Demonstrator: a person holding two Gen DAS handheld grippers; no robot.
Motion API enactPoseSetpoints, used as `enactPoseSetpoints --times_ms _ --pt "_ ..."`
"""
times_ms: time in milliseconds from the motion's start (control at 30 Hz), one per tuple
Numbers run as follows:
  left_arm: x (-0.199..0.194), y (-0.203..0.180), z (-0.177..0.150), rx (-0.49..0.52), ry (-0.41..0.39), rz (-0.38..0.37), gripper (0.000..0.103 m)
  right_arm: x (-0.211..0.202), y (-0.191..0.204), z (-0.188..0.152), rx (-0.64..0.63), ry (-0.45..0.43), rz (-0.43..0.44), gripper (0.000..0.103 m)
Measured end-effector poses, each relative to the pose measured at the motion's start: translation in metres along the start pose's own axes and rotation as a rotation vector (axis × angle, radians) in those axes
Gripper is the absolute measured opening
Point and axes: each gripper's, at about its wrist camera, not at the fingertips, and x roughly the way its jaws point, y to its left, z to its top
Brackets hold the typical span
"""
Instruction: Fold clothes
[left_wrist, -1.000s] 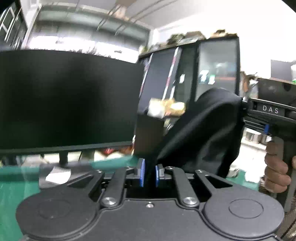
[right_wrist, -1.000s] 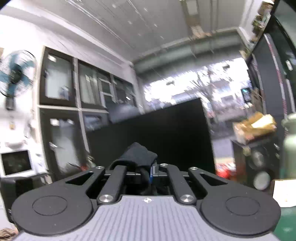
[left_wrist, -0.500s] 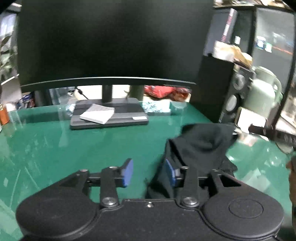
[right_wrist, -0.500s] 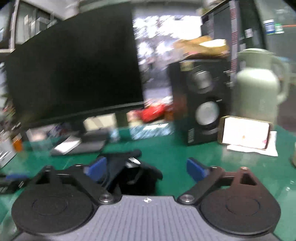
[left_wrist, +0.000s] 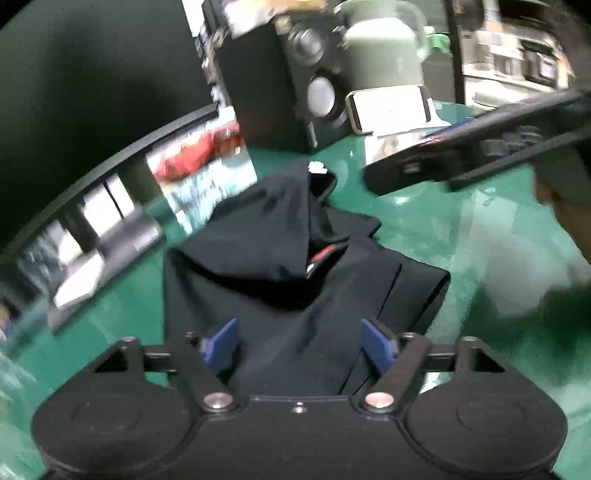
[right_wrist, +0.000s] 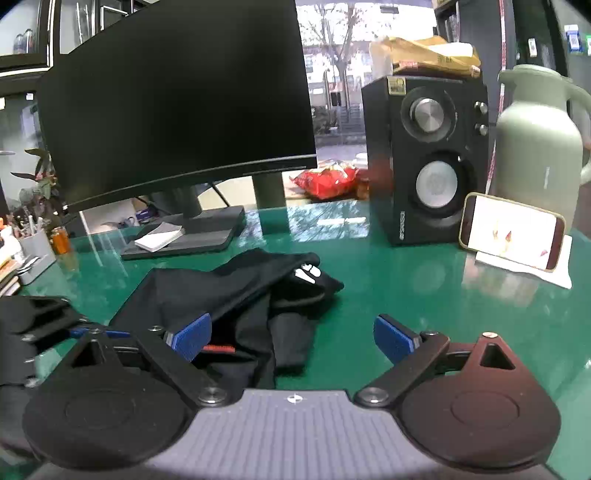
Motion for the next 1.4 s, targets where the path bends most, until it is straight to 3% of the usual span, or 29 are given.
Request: enactPoseSetpoints --times_ms 33,67,133,200,300,533,667,800,867,900,933,967,1000,1133,1233,1333,1400 --pt "0.001 0.007 0.002 -0.059 0.005 -0.029 0.013 -0.001 -0.001 0.0 -0.006 -0.002 -0.011 0.094" --pt "0.002 0.012 0.004 -0.096 0.006 -0.039 0.003 -0.001 -0.003 -0.001 -0.011 -0.005 -0.032 0.094" --pt "0.0 0.021 0.004 -0.155 -0.003 -0.055 0.003 -0.001 -0.005 -0.002 -0.02 -0.003 -0.063 0.089" --pt "-0.006 0.033 0.003 -0.234 -0.034 -0.06 0.003 0.0 -0.006 -0.003 -0.027 0.013 -0.068 0.071" --pt "-0.016 0.047 0.001 -0.317 -0.085 -0.036 0.003 0.004 0.0 -0.005 -0.061 0.039 -0.055 0.06" --pt "-0.031 0.073 -0.003 -0.466 -0.14 0.015 0.003 0.008 0.047 -0.011 -0.264 0.046 0.089 0.061" --pt "-0.031 0.08 -0.006 -0.505 -0.142 0.024 0.003 0.017 0.075 -0.017 -0.379 0.08 0.148 0.068" --pt "-0.031 0.08 -0.008 -0.505 -0.144 0.053 0.003 0.034 0.101 -0.025 -0.479 0.129 0.185 0.07" --pt "-0.032 0.081 -0.01 -0.5 -0.145 0.072 0.003 0.043 0.109 -0.029 -0.508 0.16 0.182 0.063" --pt "-0.032 0.082 -0.011 -0.502 -0.145 0.084 0.003 0.046 0.109 -0.031 -0.511 0.173 0.18 0.04" --pt "-0.033 0.083 -0.012 -0.506 -0.145 0.096 0.003 0.05 0.11 -0.033 -0.514 0.186 0.178 0.03" --pt "-0.035 0.084 -0.014 -0.509 -0.145 0.118 0.003 0.052 0.11 -0.032 -0.503 0.201 0.179 0.011" --pt "-0.037 0.087 -0.016 -0.514 -0.144 0.151 0.003 0.052 0.108 -0.029 -0.479 0.219 0.168 0.0" --pt "-0.042 0.098 -0.027 -0.549 -0.132 0.21 0.003 0.047 0.092 -0.021 -0.397 0.197 0.095 0.0" --pt "-0.048 0.102 -0.033 -0.536 -0.13 0.248 0.006 0.039 0.07 -0.013 -0.335 0.173 -0.005 0.0" --pt "-0.054 0.082 -0.024 -0.367 -0.137 0.22 0.019 0.028 0.047 -0.009 -0.258 0.167 -0.023 0.0" --pt "-0.052 0.057 -0.012 -0.219 -0.147 0.196 0.027 0.022 0.036 -0.008 -0.214 0.161 -0.03 0.006"
